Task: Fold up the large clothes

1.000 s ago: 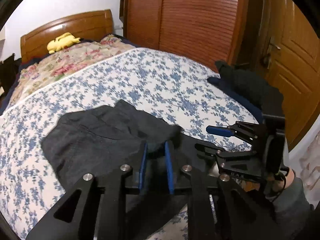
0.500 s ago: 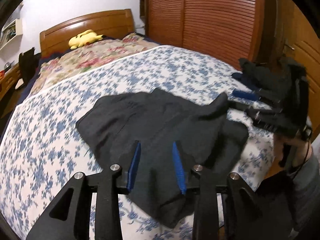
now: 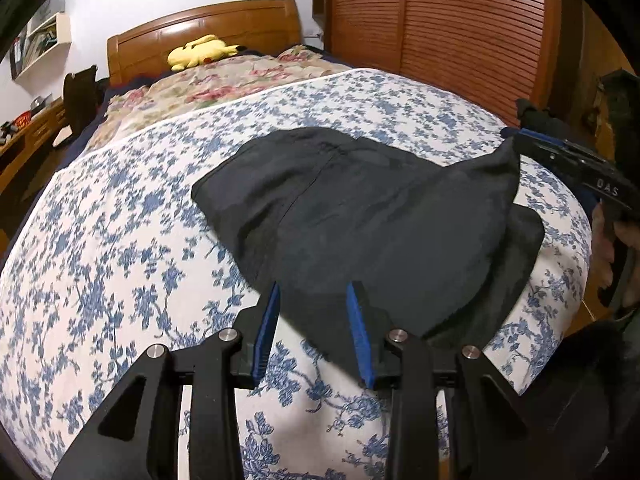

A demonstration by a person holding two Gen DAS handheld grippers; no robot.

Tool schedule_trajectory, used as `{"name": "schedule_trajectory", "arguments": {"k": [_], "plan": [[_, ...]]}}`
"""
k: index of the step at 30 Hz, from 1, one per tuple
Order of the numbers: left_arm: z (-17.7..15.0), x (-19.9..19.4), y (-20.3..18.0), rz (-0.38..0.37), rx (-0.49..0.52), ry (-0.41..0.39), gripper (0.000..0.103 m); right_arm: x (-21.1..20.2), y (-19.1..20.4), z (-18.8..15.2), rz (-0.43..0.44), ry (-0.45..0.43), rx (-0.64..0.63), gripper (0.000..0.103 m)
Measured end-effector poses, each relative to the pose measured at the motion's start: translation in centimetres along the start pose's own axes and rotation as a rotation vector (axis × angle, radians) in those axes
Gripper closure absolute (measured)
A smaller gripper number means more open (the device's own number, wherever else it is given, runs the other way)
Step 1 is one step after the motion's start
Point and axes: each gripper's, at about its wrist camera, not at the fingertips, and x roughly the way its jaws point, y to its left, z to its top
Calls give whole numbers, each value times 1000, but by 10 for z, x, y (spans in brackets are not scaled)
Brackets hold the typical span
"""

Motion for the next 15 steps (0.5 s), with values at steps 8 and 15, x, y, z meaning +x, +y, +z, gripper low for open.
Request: {"name": "schedule_trajectory", "arguments": {"k": [8,15], "plan": [[-8,3,5,4,-20,12,67,37,17,-9,75,119,-36,55],[-10,3,7,-1,-31,14,67,62,13,-4,111,174,-15,57]]}}
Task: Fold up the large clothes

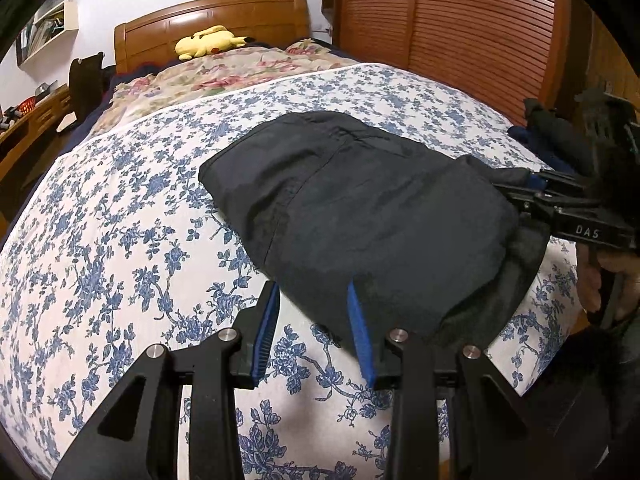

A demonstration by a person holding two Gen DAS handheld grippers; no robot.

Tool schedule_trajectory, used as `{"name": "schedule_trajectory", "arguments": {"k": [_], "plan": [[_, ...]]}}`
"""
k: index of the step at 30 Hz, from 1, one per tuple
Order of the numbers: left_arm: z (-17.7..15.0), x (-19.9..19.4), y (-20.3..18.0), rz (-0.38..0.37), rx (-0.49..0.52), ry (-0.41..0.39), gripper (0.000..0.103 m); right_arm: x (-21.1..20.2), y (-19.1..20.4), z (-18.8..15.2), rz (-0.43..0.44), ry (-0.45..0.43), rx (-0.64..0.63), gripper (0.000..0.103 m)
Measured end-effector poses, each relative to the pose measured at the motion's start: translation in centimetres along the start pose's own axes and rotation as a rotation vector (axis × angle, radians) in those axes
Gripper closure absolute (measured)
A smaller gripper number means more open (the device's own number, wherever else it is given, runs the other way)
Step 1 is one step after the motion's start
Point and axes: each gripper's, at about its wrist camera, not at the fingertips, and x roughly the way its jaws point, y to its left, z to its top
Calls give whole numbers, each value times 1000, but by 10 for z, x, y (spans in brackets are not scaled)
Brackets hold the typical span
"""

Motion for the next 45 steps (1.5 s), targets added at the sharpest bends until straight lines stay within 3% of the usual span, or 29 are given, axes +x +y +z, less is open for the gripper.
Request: {"name": "schedule_trajectory", "arguments": {"k": [1,3,6,16,22,26,29,32,37,39,41,45], "plan": [[0,0,1,-1,-2,0,67,1,1,-1,9,3,-6,63],[0,0,2,-3,-7,0,67,3,6,-1,26,18,-32,84],[2,0,3,-7,-9,-3,67,-1,17,-4,7,7,-96,93],[19,-5,-13,-23,21,-28,66,-60,1,-13,-32,-178,-63,96],[32,-1,-33,-41,51,-39,65,-86,-40,-35,-89,-175,20,97],[37,3,-49,-64,67,-42,65,-84,-62,-47,-173,-91,32,96],[37,9,-59,-77,83,-33,63,-71,-73,-49,-135,-44,84,96],[36,13,-67,-90,94,-23,63,-72,-66,-43,-149,-59,66,94],[32,20,-72,-89,106,-10,62,-84,-57,-40,-205,-110,55,76],[31,22,-71,-94,102,-7,62,-89,-55,-43,-226,-142,56,59],[29,23,-71,-94,98,-8,62,-96,-55,-44,-235,-173,66,49],[27,24,-74,-90,100,-12,62,-96,-49,-46,-171,-210,68,47]]}}
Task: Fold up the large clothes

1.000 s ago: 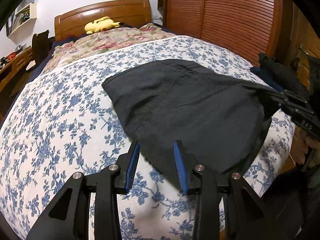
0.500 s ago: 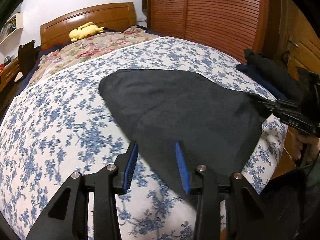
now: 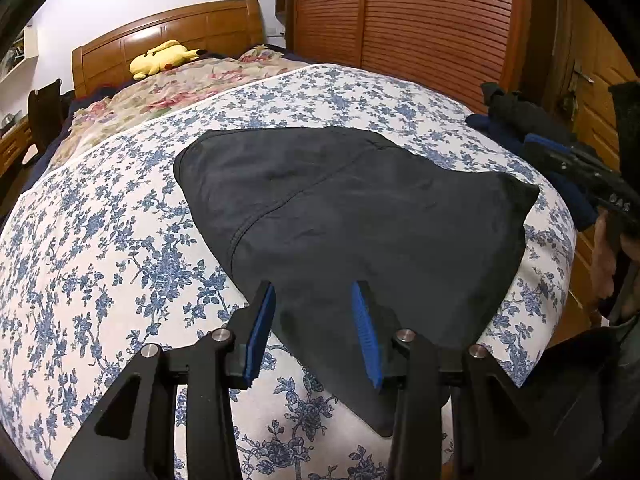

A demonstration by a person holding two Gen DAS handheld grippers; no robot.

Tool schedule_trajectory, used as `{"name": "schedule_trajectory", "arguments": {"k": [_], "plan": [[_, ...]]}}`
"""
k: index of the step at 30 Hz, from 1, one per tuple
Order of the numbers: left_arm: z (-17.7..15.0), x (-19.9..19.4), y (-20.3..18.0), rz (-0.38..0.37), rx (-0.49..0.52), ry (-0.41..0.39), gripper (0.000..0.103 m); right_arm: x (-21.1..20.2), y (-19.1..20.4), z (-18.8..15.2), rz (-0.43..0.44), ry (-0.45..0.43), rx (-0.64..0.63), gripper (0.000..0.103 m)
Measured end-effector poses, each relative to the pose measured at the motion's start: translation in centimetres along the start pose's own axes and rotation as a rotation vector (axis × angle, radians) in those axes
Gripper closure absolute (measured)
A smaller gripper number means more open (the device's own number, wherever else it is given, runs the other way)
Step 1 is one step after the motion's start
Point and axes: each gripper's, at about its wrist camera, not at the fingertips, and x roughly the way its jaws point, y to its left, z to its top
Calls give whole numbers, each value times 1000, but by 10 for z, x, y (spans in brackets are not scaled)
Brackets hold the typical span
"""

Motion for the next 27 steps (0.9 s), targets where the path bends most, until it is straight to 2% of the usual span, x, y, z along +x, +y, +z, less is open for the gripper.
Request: {"name": "schedule_trajectory", "arguments": {"k": [8,10,14,18,22,24,27], "plan": [[-3,4,-3,-1,-1,-8,62,37,41,-12,104,87,-81,47],[-2,5,-2,-6,-3,-6,62,51,46,-20,120,149,-101,47],[0,8,2,16,5,4,56,84,45,-44,82,305,-124,48],[3,22,17,26,-5,7,51,83,36,-46,83,317,-98,48],[8,37,39,31,-49,11,28,88,38,-45,87,321,-90,48],[13,48,50,36,-72,19,26,87,42,-42,81,322,-95,48],[20,64,61,74,-54,29,26,88,44,-39,81,320,-88,48]]}}
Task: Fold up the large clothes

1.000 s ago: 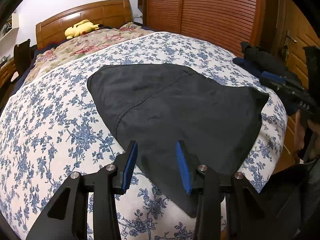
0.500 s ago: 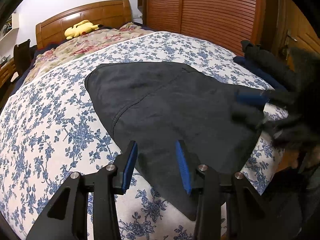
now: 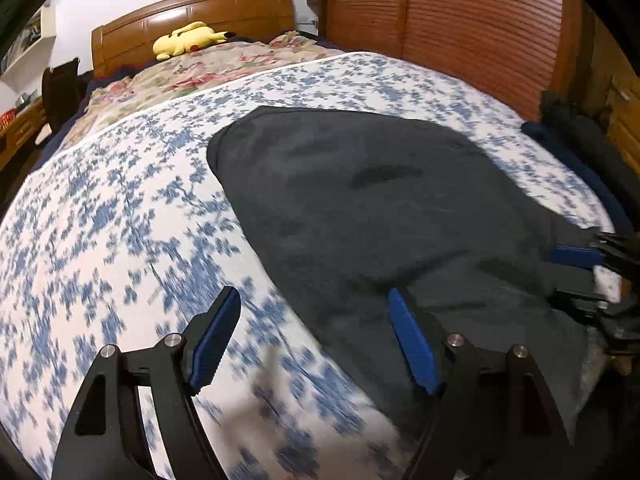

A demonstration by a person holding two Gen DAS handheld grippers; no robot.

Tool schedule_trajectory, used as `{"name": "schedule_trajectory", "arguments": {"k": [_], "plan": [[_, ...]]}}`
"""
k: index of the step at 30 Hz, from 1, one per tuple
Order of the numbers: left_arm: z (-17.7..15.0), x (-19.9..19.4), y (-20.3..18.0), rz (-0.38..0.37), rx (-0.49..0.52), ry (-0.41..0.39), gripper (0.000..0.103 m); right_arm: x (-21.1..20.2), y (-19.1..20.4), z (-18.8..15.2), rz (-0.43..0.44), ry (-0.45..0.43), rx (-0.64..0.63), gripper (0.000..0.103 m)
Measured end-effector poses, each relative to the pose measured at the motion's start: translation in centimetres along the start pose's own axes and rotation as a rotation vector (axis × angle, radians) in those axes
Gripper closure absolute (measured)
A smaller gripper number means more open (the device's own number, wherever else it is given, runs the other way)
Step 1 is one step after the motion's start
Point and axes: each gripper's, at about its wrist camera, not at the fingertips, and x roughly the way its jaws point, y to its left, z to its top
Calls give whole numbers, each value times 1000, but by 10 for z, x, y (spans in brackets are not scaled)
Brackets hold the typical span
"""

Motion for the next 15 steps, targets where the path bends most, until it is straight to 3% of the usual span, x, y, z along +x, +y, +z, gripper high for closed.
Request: {"name": "schedule_trajectory", "arguments": {"k": [6,15], "plan": [[18,19,22,-44,-14,10,26,-3,-7,1,-7,-5,18,47],[57,36,57,-24,-57,-32,26,-9,-20,-2,-92,-9,47,47]]}}
